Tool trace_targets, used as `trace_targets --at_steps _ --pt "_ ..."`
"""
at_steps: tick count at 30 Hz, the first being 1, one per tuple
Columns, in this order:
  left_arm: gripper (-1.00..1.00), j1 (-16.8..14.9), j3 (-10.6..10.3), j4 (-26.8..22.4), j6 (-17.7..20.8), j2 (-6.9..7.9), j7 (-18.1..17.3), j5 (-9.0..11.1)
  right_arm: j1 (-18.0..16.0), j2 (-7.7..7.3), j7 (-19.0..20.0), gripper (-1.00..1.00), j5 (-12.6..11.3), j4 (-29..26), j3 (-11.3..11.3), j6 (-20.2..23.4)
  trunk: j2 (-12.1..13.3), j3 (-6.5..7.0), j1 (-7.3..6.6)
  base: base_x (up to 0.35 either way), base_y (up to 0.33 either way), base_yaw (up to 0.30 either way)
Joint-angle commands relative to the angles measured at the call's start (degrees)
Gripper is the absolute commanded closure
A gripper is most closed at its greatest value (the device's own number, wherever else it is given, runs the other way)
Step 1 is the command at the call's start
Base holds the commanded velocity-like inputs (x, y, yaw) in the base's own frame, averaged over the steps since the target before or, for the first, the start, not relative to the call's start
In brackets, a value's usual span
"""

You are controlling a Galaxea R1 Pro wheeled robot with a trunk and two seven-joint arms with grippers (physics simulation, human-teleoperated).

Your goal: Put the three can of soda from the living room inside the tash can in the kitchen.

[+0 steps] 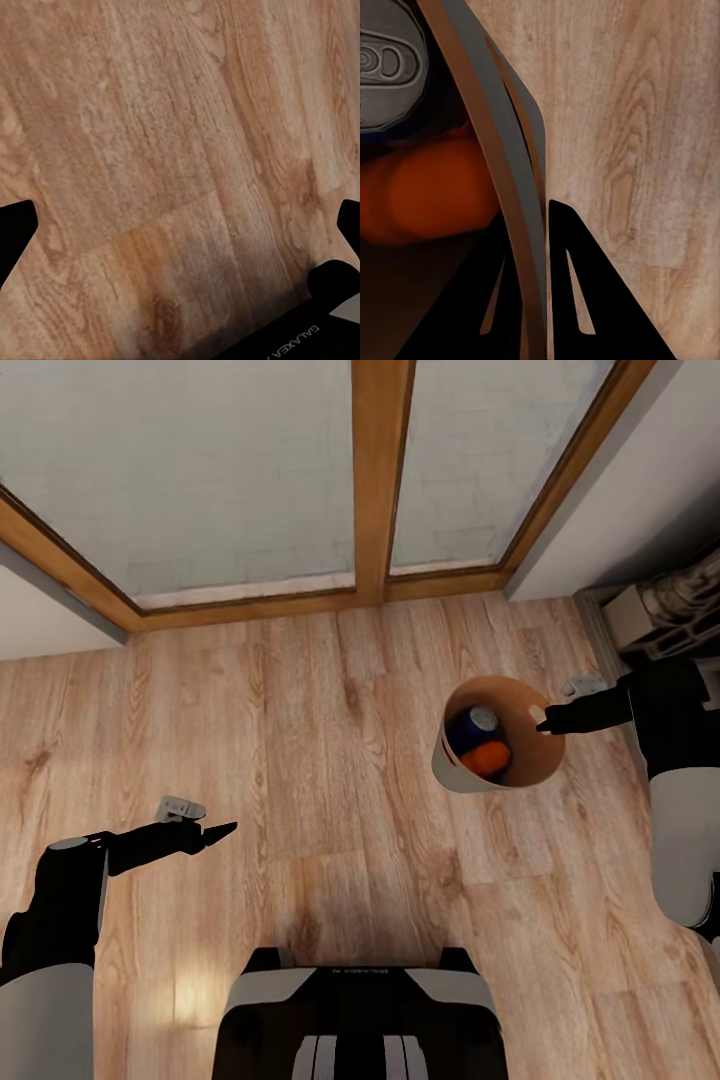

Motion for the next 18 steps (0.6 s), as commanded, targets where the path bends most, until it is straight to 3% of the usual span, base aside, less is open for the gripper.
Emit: trace_targets --at_steps 1,18 --pt "-1.0 0.0 0.0 0.0 0.0 0.0 0.0 0.0 0.0 0.0 0.4 1.0 -1.0 0.0 0.0 0.7 -0.4 -0.18 0.22 0.0 0.0 0.0" --pt "-1.0 0.0 0.0 0.0 0.0 0.0 0.0 0.1 0.0 -0.12 0.4 1.0 -1.0 0.0 0.0 0.7 -6.8 -3.05 3.73 0.0 0.0 0.0"
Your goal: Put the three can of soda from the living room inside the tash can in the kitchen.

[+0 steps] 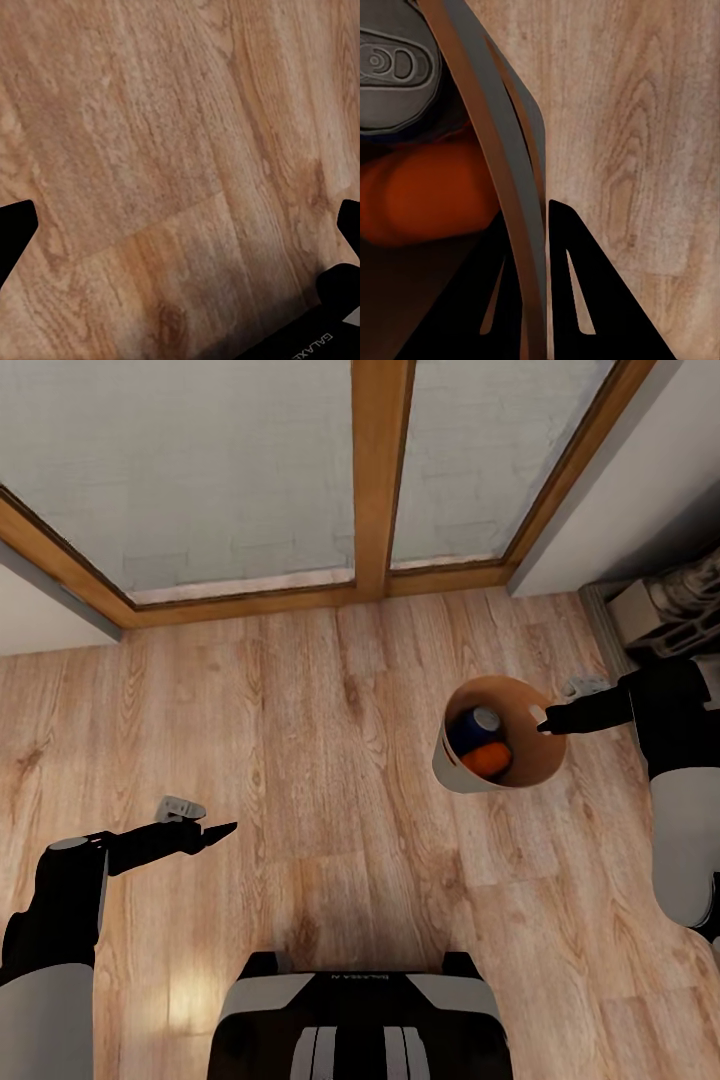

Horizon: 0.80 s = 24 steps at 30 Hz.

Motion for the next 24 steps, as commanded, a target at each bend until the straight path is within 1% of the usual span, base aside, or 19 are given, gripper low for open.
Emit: trace_targets --at_steps 1,5,11,21,24 --pt "-1.0 0.0 0.0 0.0 0.0 0.0 0.0 0.0 0.0 0.0 0.4 1.0 -1.1 0.0 0.0 0.8 0.0 0.0 0.0 0.0 0.0 0.0" --pt "-1.0 0.0 0.0 0.0 0.0 0.0 -0.1 0.2 0.0 -0.04 0.4 1.0 -1.1 0.0 0.0 0.8 0.0 0.0 0.0 0.0 0.0 0.0" --pt "-1.0 0.0 0.0 0.0 0.0 0.0 -0.1 0.1 0.0 -0.06 0.4 1.0 -1.1 0.0 0.0 0.8 -2.4 -1.07 1.31 0.0 0.0 0.0" --pt "-1.0 0.0 0.0 0.0 0.1 0.0 -0.1 0.0 0.0 -0.51 0.4 1.0 -1.1 0.0 0.0 0.8 -6.4 -2.87 3.51 0.0 0.0 0.0" --pt "-1.0 0.0 0.0 0.0 0.1 0.0 -0.1 0.1 0.0 -0.67 0.4 1.0 -1.1 0.0 0.0 0.8 -6.4 -2.87 3.51 0.0 0.0 0.0"
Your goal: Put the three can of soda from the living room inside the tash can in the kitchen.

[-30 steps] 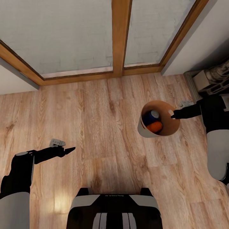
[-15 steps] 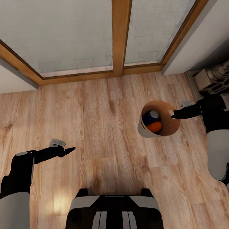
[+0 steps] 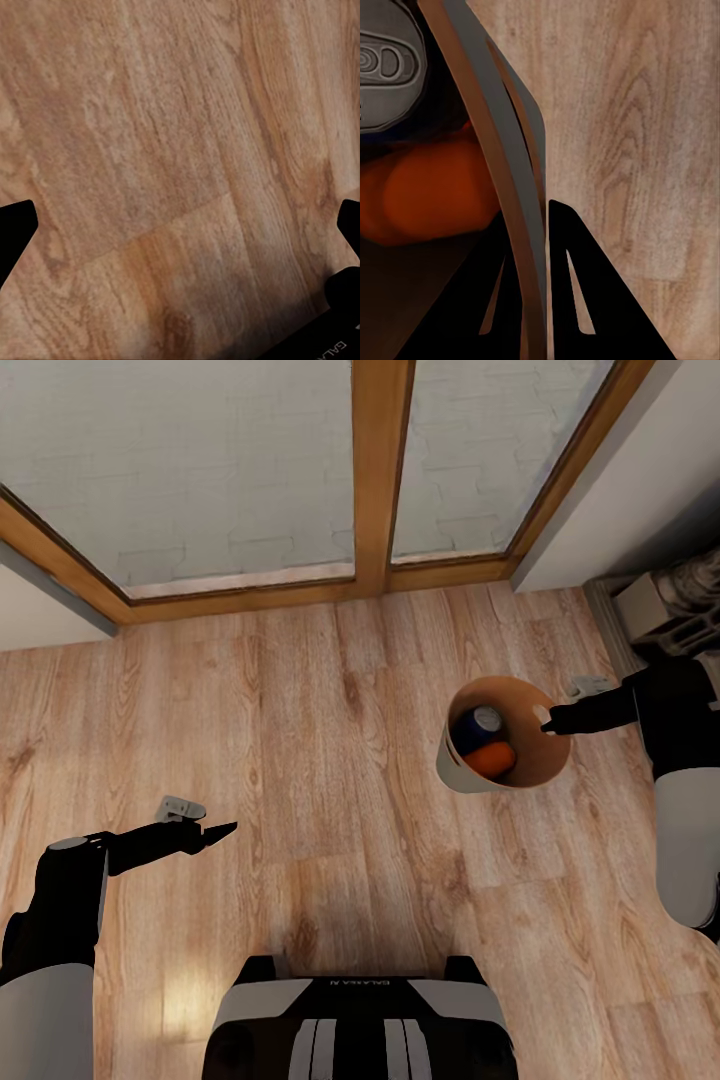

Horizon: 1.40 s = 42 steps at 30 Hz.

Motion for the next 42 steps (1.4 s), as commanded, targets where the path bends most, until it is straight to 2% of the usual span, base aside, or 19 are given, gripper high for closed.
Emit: trace_targets --at_steps 1,17,25,34,39,42 --pt "-1.0 0.0 0.0 0.0 0.0 0.0 0.0 0.0 0.0 -0.01 0.4 1.0 -1.1 0.0 0.0 0.8 0.0 0.0 0.0 0.0 0.0 0.0" --pt "-1.0 0.0 0.0 0.0 0.0 -0.28 0.0 0.0 0.0 -0.08 0.3 1.0 -1.0 0.0 0.0 0.8 -6.0 -2.69 3.29 0.0 0.0 0.0" --pt "-1.0 0.0 0.0 -0.1 -0.1 -0.69 -0.1 0.3 0.0 -0.42 0.2 1.0 -1.0 0.0 0.1 0.8 -6.0 -2.69 3.29 0.0 0.0 0.0" --pt "-1.0 0.0 0.0 -0.1 -0.1 -0.7 0.0 0.1 0.0 -0.85 0.2 1.0 -1.0 0.0 0.7 0.8 -9.6 -4.31 5.27 0.0 0.0 0.0" --pt "-1.0 0.0 0.0 -0.1 0.0 -0.7 -0.1 0.3 0.1 -0.94 0.2 1.0 -1.0 0.0 1.0 0.8 -9.6 -4.31 5.27 0.0 0.0 0.0" --pt "-1.0 0.0 0.0 -0.1 0.0 -0.7 -0.1 0.2 0.2 -0.95 0.2 1.0 -1.0 0.0 1.1 0.8 -10.8 -4.84 5.93 0.0 0.0 0.0"
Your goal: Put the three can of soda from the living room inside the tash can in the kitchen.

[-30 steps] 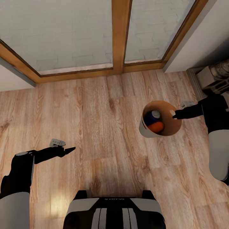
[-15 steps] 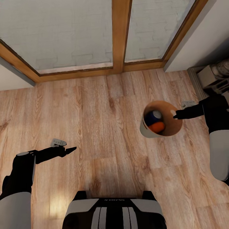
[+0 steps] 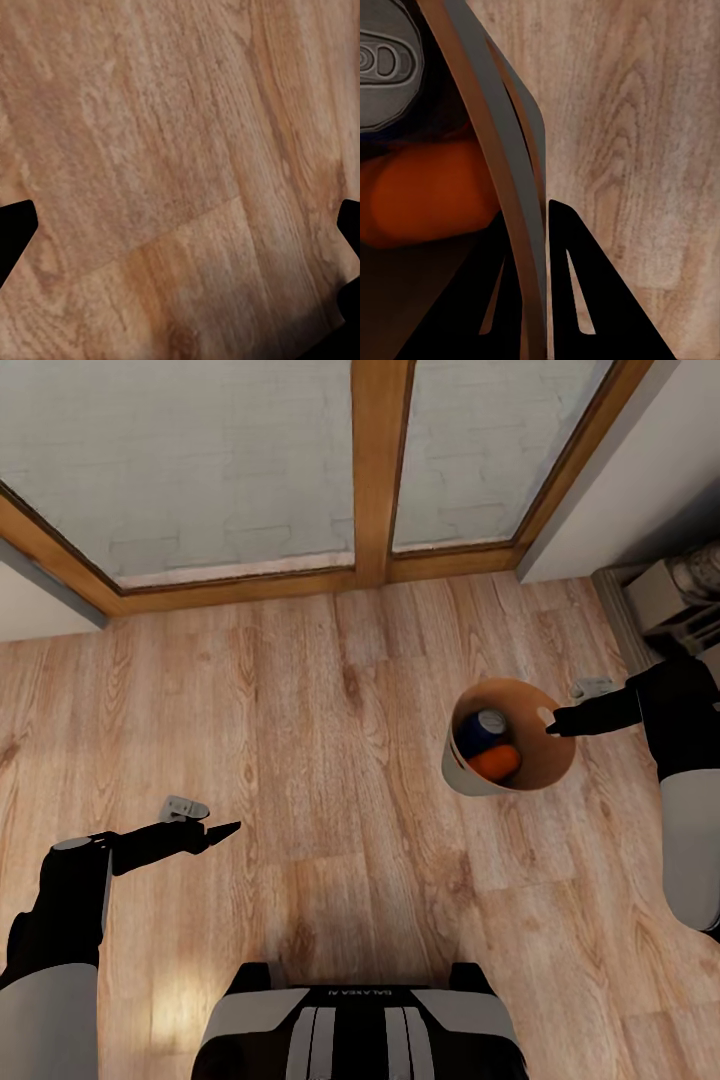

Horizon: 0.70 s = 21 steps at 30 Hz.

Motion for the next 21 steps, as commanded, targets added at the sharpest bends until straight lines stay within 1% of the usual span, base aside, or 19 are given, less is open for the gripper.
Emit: trace_targets --at_steps 1,17,20,21 --pt "-1.0 0.0 0.0 0.0 0.0 0.0 0.0 -0.1 0.0 0.0 0.4 1.0 -0.9 0.0 0.0 0.7 -0.4 -0.18 0.22 0.0 0.0 0.0" --pt "-1.0 0.0 0.0 0.0 -0.1 -0.08 0.1 -0.2 0.1 -0.1 0.3 1.0 -0.9 0.0 0.0 0.7 -6.8 -3.05 3.73 0.0 0.0 0.0" --pt "-1.0 0.0 0.0 0.0 -0.1 -0.08 0.1 -0.2 0.2 -0.35 0.4 1.0 -0.9 0.0 0.1 0.7 -8.0 -3.59 4.39 0.0 0.0 0.0" --pt "-1.0 0.0 0.0 0.0 -0.1 -0.08 0.1 -0.1 0.2 -0.45 0.3 1.0 -0.9 0.0 0.1 0.7 -8.0 -3.59 4.39 0.0 0.0 0.0"
